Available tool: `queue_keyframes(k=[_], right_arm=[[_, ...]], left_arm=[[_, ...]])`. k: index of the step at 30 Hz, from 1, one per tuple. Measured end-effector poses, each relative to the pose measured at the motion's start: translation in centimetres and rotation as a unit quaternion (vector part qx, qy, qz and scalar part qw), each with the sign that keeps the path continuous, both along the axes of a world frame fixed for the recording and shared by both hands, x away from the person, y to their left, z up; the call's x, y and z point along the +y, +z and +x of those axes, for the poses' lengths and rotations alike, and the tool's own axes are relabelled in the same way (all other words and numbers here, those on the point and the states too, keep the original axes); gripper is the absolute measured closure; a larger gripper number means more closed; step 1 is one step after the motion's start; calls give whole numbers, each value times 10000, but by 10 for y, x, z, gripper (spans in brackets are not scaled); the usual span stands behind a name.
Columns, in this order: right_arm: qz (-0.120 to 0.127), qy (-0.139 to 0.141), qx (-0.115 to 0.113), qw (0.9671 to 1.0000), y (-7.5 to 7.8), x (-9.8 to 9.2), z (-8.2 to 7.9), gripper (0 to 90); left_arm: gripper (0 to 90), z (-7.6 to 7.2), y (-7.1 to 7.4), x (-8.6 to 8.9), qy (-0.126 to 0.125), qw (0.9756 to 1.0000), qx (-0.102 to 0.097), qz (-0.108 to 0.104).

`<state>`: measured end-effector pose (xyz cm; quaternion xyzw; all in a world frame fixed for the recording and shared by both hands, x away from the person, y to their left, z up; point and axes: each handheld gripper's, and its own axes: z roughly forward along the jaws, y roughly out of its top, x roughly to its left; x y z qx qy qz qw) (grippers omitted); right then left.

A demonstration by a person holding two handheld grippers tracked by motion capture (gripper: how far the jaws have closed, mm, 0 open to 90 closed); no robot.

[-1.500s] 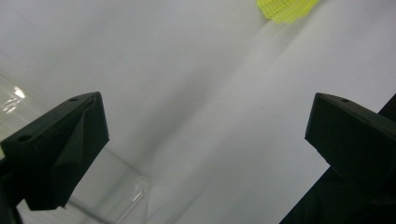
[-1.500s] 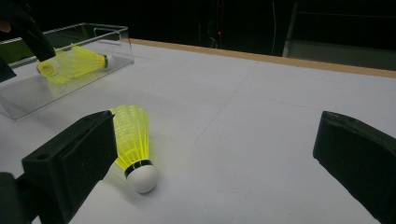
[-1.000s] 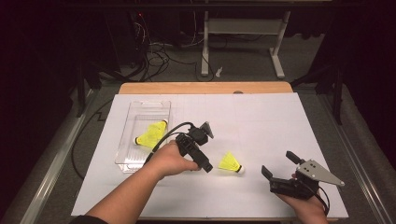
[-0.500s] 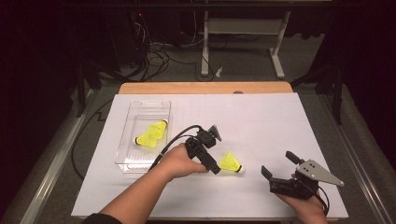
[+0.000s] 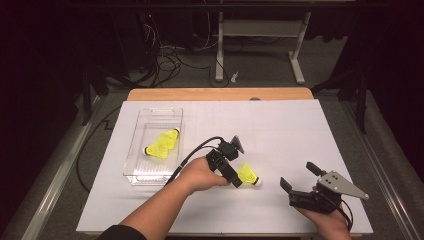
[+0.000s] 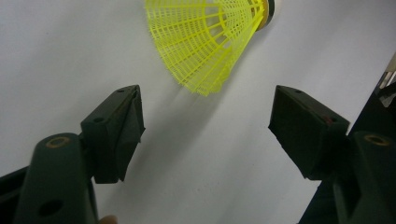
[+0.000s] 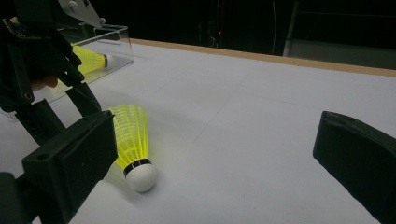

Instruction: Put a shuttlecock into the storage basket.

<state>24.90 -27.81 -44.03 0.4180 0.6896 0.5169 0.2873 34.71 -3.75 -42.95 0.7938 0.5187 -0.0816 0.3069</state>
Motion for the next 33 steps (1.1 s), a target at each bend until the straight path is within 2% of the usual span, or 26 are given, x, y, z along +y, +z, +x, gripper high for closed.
queue_keyframes(k=[15, 25, 33], right_arm=[[7, 16, 21, 10000, 0, 0, 0, 4], [-3, 19, 13, 10000, 0, -1, 0, 5], [8, 13, 15, 10000, 0, -1, 0, 8]], left_arm=[[597, 1, 0, -10, -200, 9997, -152, -24], [705, -1, -4, -17, -284, 9994, -181, -4], [794, -4, -6, -17, -465, 9987, -221, 5]])
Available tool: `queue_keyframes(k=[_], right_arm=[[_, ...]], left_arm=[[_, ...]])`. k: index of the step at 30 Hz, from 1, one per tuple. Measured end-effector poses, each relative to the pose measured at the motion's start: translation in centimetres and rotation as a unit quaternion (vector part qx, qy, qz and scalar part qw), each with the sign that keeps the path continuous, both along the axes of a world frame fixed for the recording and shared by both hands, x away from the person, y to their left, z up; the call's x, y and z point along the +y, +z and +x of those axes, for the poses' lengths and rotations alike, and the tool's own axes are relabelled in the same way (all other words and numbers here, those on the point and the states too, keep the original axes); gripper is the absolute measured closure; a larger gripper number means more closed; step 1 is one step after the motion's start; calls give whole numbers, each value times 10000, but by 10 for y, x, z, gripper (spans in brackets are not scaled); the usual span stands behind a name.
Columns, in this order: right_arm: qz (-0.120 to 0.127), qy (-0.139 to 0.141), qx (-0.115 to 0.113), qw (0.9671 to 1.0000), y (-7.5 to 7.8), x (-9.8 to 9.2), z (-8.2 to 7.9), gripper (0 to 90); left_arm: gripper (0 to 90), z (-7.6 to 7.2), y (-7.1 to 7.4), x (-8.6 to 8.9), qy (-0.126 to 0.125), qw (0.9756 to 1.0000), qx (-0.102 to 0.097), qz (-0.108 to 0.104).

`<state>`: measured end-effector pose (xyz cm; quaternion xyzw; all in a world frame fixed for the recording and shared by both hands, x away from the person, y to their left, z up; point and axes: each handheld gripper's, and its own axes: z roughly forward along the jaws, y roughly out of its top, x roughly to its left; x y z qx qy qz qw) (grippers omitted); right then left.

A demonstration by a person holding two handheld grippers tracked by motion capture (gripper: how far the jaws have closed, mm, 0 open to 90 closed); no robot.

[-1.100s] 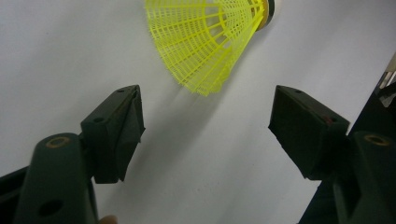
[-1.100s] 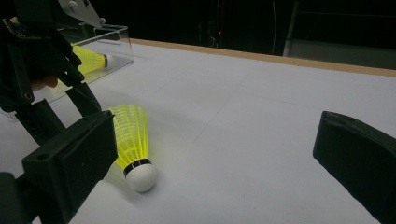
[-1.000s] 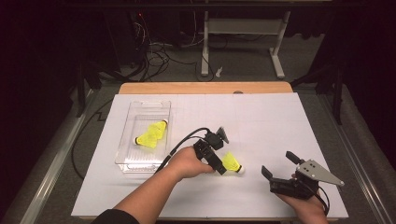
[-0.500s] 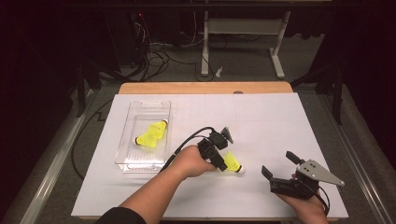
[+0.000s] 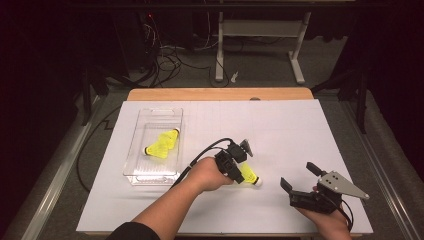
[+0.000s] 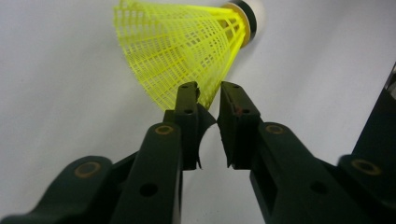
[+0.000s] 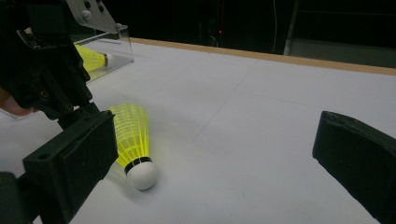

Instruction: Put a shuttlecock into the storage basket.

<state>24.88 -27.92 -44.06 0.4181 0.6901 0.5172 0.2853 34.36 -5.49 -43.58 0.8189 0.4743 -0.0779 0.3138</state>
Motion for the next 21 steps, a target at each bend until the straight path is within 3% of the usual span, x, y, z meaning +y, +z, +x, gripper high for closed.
queue_keyframes(k=[6, 21], right_arm=[[0, -5, 4, 10000, 0, 0, 0, 9], [12, -49, 8, 10000, 0, 0, 0, 9]], left_arm=[[892, -2, 3, 0, -96, 9998, 30, -177], [900, -5, 14, 13, -208, 9997, -48, -124]])
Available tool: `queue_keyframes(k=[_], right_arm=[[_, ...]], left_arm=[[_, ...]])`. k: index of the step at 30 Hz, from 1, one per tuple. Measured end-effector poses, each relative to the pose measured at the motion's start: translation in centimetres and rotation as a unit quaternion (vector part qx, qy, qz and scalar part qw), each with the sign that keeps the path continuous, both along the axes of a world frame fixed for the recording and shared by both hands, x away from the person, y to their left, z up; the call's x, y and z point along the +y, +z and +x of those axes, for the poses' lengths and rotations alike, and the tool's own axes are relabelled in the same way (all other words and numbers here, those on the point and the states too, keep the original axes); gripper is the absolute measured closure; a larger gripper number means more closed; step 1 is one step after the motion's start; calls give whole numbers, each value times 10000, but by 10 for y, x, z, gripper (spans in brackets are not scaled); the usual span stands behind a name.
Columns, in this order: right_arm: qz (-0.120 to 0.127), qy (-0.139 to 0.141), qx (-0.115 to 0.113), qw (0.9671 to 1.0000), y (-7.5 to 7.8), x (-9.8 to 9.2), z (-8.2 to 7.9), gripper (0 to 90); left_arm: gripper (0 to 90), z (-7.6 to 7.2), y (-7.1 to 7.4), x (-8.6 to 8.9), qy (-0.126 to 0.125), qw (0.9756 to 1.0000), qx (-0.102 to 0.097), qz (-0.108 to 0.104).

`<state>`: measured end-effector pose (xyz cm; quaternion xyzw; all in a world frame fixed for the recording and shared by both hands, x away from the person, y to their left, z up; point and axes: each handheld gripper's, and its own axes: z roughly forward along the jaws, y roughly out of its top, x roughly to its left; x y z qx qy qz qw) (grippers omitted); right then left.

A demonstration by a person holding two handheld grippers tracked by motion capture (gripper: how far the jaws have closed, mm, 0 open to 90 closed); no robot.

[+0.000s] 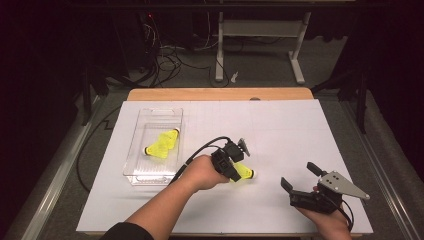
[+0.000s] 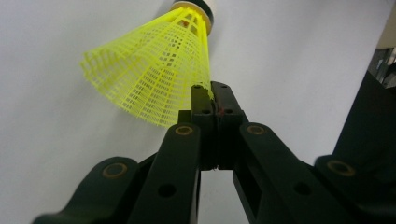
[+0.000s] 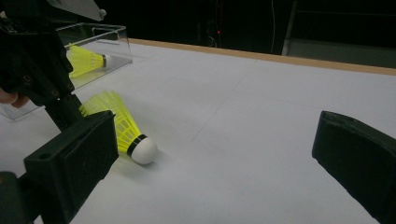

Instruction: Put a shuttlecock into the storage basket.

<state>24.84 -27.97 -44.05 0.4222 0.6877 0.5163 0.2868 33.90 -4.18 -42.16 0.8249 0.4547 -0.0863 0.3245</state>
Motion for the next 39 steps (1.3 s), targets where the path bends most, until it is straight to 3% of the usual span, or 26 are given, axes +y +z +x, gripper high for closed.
queue_keyframes(k=[9, 17, 39], right_arm=[[-14, 17, -2, 10000, 0, 0, 0, 9], [-5, 13, 5, 10000, 0, 1, 0, 9], [-32, 24, 22, 10000, -2, 2, 1, 9]], left_arm=[[900, -5, 9, 11, -15, 9999, -133, 102], [900, -7, 15, 24, -48, 9998, -136, 148], [900, 2, 38, 73, 345, 9991, -207, 161]])
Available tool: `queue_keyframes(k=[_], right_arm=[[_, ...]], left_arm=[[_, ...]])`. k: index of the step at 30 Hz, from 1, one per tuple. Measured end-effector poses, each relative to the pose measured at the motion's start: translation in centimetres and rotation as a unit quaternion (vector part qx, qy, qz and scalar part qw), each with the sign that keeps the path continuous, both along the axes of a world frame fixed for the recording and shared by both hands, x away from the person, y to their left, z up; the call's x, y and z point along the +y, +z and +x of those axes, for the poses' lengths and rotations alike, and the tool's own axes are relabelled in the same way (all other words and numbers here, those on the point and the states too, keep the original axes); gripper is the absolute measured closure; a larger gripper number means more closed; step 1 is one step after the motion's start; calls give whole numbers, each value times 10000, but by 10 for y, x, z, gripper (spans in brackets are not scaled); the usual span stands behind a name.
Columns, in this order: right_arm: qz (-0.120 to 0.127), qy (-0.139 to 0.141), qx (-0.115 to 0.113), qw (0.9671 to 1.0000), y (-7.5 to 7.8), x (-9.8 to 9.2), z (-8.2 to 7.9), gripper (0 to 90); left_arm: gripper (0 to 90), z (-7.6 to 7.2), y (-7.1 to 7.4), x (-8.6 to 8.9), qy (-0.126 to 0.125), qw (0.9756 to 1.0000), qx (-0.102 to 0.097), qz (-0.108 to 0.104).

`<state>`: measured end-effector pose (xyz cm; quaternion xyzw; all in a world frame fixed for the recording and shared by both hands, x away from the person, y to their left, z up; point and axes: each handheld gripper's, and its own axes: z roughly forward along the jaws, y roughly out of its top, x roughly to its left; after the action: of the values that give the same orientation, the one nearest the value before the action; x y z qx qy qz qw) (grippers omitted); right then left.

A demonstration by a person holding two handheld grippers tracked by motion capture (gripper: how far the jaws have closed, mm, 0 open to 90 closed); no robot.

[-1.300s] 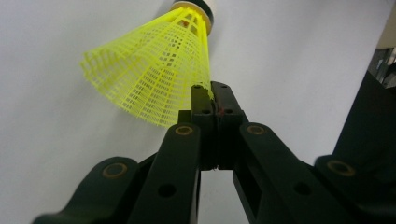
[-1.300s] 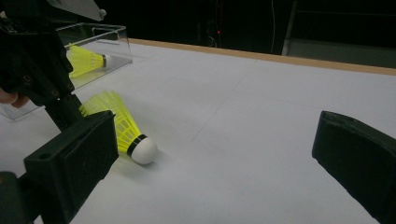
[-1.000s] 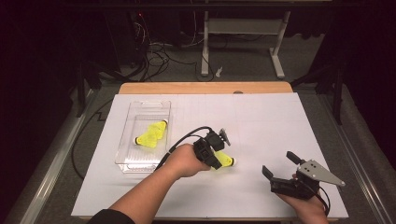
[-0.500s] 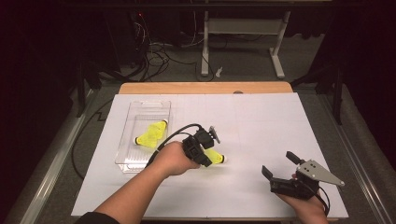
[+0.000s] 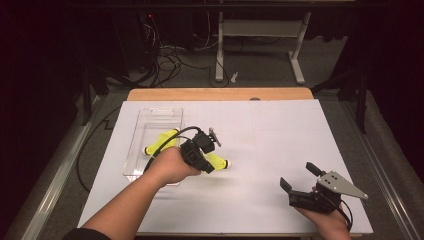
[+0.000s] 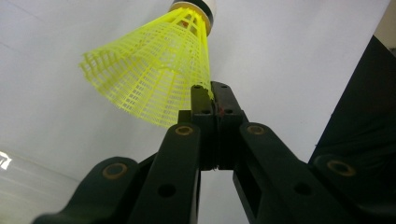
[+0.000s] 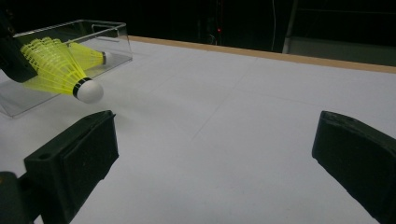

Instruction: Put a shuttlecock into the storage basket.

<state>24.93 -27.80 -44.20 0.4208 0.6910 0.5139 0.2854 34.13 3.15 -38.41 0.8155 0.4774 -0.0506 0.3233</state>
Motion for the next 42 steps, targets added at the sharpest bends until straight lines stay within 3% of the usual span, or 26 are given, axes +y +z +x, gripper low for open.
queue_keyframes(k=[22, 42], right_arm=[[-25, 12, 8, 10000, 0, 0, 0, 10], [-45, 9, 17, 10000, 0, 1, 0, 12]], left_arm=[[900, 10, 38, 38, 216, 9996, -199, 34], [900, 14, 47, 73, 530, 9983, -222, 134]])
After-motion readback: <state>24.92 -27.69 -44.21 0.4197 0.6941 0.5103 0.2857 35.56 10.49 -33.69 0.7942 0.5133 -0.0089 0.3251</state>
